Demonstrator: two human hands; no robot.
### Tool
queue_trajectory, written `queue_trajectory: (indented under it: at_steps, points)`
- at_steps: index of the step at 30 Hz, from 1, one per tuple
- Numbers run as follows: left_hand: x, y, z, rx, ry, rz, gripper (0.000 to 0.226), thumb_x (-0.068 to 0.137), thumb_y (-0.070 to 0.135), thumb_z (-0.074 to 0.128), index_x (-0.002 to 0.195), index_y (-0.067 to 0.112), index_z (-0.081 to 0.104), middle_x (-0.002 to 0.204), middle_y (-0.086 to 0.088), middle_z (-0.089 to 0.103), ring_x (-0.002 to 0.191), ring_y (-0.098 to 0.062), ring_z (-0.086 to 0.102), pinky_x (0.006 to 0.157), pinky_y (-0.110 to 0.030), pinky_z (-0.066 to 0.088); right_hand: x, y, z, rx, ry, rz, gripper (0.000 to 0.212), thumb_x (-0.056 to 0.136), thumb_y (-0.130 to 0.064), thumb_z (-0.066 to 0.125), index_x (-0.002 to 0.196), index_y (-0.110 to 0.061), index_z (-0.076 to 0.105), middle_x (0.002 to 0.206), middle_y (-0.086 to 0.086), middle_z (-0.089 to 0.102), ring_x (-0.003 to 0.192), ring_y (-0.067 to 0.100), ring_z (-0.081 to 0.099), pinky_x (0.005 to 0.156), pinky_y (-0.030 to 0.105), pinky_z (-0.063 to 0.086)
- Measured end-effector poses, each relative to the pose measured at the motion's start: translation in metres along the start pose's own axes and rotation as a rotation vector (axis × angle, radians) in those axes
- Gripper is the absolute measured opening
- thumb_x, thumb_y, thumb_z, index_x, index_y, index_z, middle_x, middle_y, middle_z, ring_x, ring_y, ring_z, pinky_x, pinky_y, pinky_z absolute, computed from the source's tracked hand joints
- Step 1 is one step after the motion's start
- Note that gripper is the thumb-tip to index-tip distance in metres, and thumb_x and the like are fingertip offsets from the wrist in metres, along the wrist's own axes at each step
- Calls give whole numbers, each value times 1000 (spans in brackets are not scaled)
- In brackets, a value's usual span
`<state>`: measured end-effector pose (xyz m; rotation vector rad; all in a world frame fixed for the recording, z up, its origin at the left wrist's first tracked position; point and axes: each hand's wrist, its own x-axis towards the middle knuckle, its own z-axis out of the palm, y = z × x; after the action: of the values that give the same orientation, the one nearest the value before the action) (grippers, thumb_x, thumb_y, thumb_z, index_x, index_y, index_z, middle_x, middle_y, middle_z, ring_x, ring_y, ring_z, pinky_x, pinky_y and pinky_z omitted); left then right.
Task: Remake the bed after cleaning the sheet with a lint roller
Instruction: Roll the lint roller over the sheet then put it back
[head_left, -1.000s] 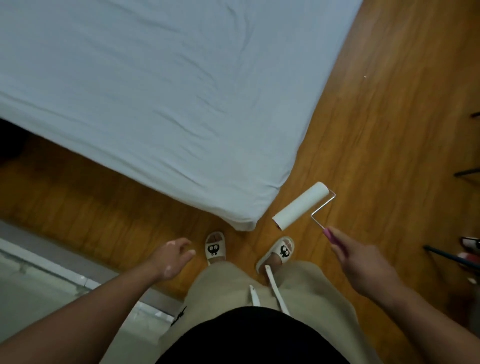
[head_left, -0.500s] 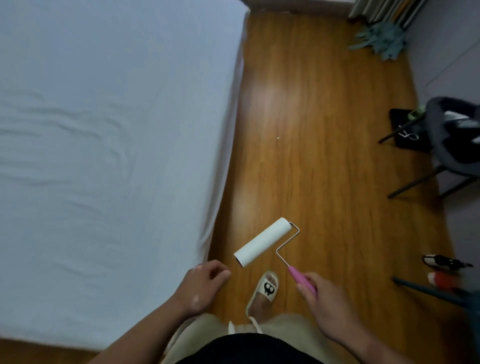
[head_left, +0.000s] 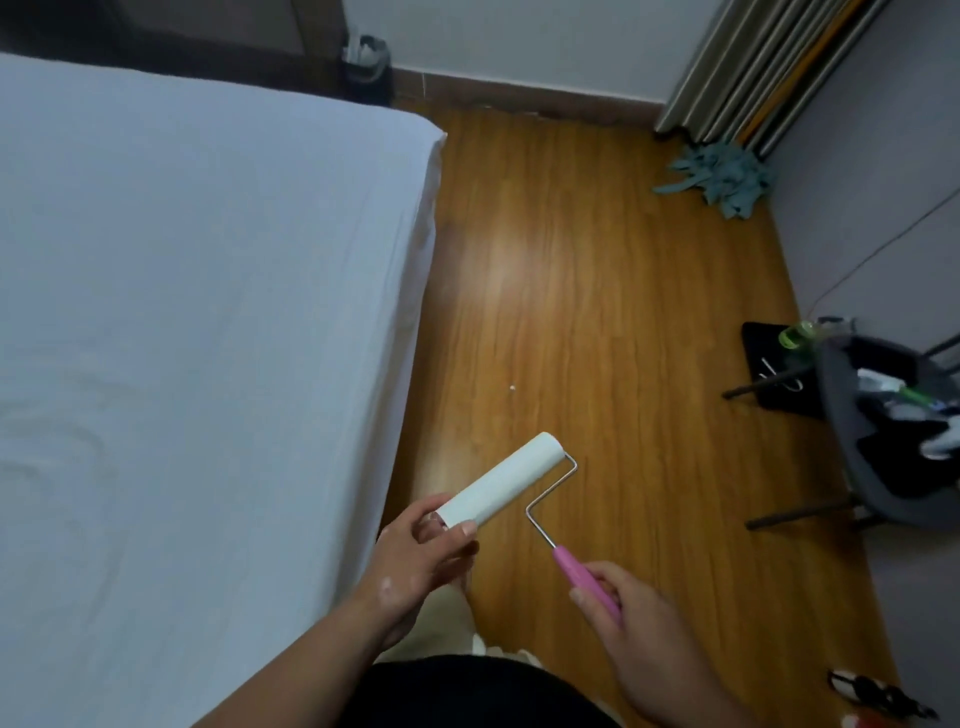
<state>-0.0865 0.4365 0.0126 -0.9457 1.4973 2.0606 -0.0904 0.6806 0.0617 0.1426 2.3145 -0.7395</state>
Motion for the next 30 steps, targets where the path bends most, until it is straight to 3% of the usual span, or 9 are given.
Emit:
queue_trajectory:
  at_steps: [2,4,9,12,15,18,23,27,30]
  points:
    - [39,54,12,-2,-1,-19,48,71,14,86,115,11,67,120,-24,62,99,-36,72,74,-36,61,39,-31,-38,17,7,19,43,92,-57,53,130,-36,54,102,-20,63,88,0,61,72,15,53]
    - [77,116,24,30,-18,-8,53,66,15,88,114,7,68,116,-27,63,95,-37,73,85,-45,60,79,-61,-77,35,37,2,37,96,-44,57,132,-33,55,99,-19,64,83,-1,61,67,10,49]
    - [184,263,70,124,-112,33,40,79,6,80,116,5,65,113,-24,62,94,-35,73,83,-38,60,189,-114,-167,151,166,-35,26,94,-38,63,119,-30,65,85,-11,70,78,1,65,61,12,49]
    - [259,335,107,120,-96,70,36,82,6,78,115,5,66,110,-22,64,92,-35,73,83,-38,61,271,-139,-226,155,235,-96,15,94,-37,63,108,-40,64,82,-18,68,81,-5,62,63,14,47]
    - [337,402,139,61,-44,93,35,84,5,76,117,5,65,110,-22,66,88,-35,72,83,-39,62,366,-171,-293,123,222,-154,11,96,-37,61,102,-46,57,83,-14,68,77,3,64,64,19,49]
    - [400,472,159,-32,29,91,35,85,6,75,118,4,63,111,-22,65,83,-31,70,85,-39,61,456,-216,-364,52,167,-215,8,97,-36,60,104,-38,63,85,-9,70,76,2,65,66,23,53]
    - [478,586,150,-79,177,124,31,87,17,75,117,16,66,109,-19,68,87,-31,72,91,-44,58,596,-325,-465,-135,75,-349,22,95,-42,60,112,-29,67,88,-11,70,78,6,64,70,29,52]
    - [552,664,113,-195,243,128,49,80,32,77,125,25,62,113,-15,71,100,-36,72,91,-47,58,710,-421,-506,-202,41,-436,21,97,-42,58,111,-29,66,89,-8,69,79,10,65,67,28,53]
    - [620,717,87,-224,317,75,28,91,30,70,117,20,66,109,-14,73,100,-37,71,89,-46,59,790,-477,-525,-184,51,-421,13,97,-39,59,107,-34,64,86,-12,67,76,9,65,66,29,55]
